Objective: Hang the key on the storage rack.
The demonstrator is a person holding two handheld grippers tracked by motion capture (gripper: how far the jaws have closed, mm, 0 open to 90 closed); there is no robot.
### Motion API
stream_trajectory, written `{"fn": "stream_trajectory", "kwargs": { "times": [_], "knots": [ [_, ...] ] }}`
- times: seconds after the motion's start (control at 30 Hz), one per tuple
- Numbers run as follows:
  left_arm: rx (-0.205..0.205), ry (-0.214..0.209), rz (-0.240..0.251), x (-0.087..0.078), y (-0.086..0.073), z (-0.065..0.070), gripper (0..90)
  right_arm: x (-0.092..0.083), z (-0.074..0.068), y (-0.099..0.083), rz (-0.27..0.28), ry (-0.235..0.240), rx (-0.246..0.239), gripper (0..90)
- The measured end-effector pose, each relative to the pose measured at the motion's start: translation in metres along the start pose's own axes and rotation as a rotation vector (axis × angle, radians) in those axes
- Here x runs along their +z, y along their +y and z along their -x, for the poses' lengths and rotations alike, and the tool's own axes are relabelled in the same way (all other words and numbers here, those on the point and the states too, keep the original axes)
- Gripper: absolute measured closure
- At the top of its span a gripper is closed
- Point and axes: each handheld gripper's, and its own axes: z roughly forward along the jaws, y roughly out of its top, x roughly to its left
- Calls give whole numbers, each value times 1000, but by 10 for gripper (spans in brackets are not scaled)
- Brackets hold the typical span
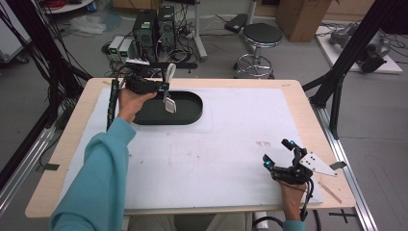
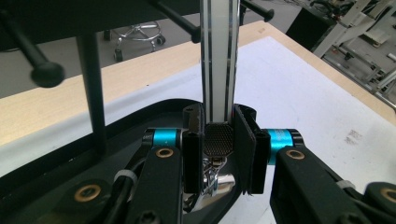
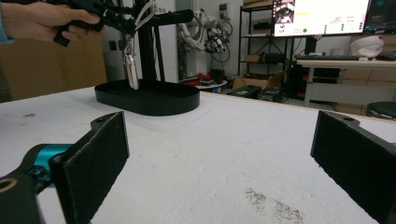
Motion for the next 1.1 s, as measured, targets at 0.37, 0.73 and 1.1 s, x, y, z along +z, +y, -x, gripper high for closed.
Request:
{"fn": "stream_trajectory", "kwargs": {
  "times": [0.37, 0.73, 1.1],
  "knots": [
    [-27, 26, 11, 4, -3, -3, 740, 0, 0, 0, -3, 1, 3, 36],
    [-70, 31, 46, 6, -9, -7, 739, 0, -1, 0, -3, 0, 3, 36],
    [-113, 27, 36, 4, -11, -8, 738, -1, -1, 0, -4, 0, 6, 36]
  ]
}}
